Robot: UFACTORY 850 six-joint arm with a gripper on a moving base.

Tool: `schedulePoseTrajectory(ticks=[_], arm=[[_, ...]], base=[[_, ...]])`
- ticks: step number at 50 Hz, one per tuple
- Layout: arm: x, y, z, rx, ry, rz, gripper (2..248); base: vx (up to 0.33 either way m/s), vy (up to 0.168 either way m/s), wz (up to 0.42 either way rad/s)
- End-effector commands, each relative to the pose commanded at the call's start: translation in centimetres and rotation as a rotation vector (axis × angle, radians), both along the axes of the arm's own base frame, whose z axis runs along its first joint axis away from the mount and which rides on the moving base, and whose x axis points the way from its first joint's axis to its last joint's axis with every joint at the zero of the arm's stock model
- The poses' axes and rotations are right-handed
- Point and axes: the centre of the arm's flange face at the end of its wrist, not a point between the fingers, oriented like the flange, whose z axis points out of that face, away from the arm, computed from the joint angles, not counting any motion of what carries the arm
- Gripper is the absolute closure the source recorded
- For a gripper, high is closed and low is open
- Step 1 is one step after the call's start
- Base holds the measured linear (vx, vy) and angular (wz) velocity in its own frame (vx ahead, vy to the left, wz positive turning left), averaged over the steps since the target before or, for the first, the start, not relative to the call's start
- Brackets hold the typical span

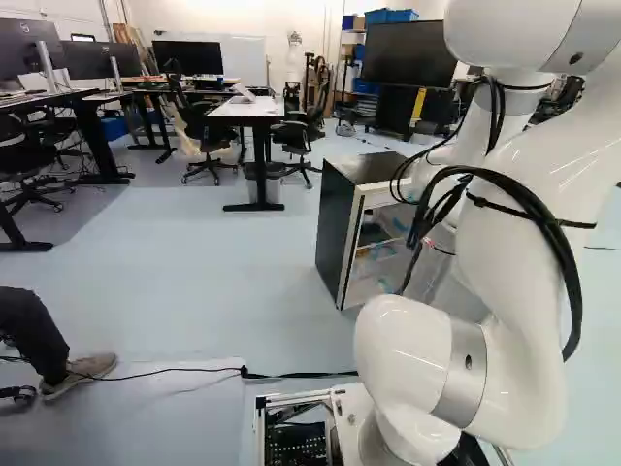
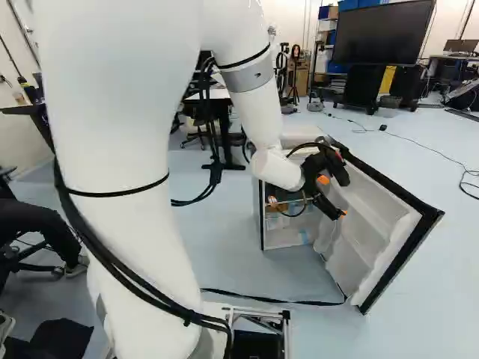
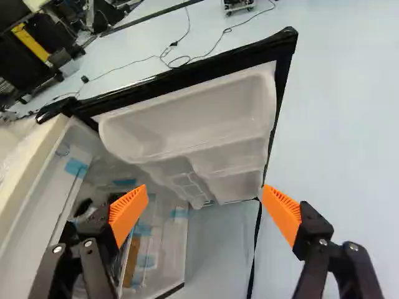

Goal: Open the fridge door

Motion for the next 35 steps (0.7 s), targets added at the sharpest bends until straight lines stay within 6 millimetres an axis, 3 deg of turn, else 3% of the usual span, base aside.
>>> schedulePoseTrajectory(ticks=[11,35], arm=[[-1.2,1.8,0.2,-0.017,0.021,0.079,3],[-1.3,2.9,0.3,-0.031,0.025,0.12,3]], base=[[0.0,0.0,0.0],[0.0,0.0,0.0]])
